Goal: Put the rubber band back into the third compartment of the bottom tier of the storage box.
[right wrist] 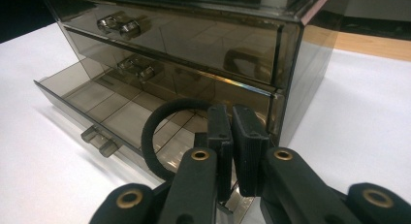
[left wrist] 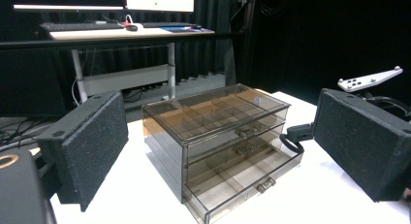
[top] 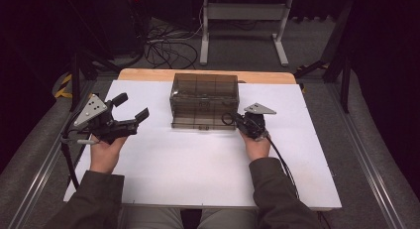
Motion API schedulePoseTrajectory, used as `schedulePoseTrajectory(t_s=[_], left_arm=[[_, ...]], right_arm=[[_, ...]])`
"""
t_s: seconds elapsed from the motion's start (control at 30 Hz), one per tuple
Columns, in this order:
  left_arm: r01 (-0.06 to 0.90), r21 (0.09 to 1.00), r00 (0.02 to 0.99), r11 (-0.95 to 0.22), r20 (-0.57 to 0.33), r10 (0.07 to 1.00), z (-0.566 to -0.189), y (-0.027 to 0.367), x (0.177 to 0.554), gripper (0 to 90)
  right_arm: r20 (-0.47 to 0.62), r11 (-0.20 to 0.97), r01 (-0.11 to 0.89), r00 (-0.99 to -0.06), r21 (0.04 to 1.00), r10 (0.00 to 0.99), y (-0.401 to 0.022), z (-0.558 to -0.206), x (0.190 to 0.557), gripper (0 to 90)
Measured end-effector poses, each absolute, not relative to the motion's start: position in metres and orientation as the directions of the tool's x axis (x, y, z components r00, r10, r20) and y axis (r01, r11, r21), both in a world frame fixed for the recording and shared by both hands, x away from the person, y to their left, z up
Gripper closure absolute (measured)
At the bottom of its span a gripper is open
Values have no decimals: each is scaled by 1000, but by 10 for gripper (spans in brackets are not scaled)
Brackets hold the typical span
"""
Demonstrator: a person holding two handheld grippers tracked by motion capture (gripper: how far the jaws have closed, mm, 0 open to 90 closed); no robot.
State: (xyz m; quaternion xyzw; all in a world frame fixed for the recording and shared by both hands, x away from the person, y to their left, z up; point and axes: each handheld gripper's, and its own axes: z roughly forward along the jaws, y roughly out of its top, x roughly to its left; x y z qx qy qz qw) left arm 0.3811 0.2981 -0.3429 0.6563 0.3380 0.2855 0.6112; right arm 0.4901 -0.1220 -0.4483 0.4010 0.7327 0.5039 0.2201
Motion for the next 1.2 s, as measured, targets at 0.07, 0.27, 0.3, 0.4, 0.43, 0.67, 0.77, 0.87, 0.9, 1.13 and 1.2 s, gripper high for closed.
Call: schedulePoseTrajectory(t_s=[0.07,0.27,0.3,0.4,0.43,0.67,0.77,0.87,0.9,1.13,1.2], left_arm=[[96,995,609,-25,-39,792,-343,298,381,66],[99,995,612,-31,-36,790,-344,296,381,66],[98,995,613,-32,-35,790,-344,296,382,66],[97,995,614,-33,-34,788,-344,295,382,66],[98,995,614,-31,-36,788,-344,295,382,66],[97,995,615,-31,-36,788,-344,295,382,66],[98,995,616,-29,-37,787,-344,295,381,66],[98,995,615,-29,-38,787,-344,294,381,66],[97,995,616,-26,-39,786,-344,294,381,66],[100,995,621,-30,-38,783,-344,292,382,66],[101,994,622,-31,-39,782,-344,291,382,67]], right_arm=[[86,172,374,-581,911,810,-121,-451,491,871],[87,171,379,-575,909,813,-121,-454,494,871],[84,172,379,-572,909,816,-121,-455,495,871],[67,183,375,-564,909,823,-121,-455,496,871],[59,192,371,-567,908,822,-121,-456,496,871],[37,212,369,-564,905,825,-119,-457,496,868],[19,223,360,-560,906,828,-118,-457,495,867],[12,228,357,-561,906,828,-118,-458,495,867],[7,232,354,-562,906,827,-118,-458,495,868],[-20,254,335,-570,907,822,-116,-458,495,867],[-24,257,332,-570,908,821,-116,-458,495,867]])
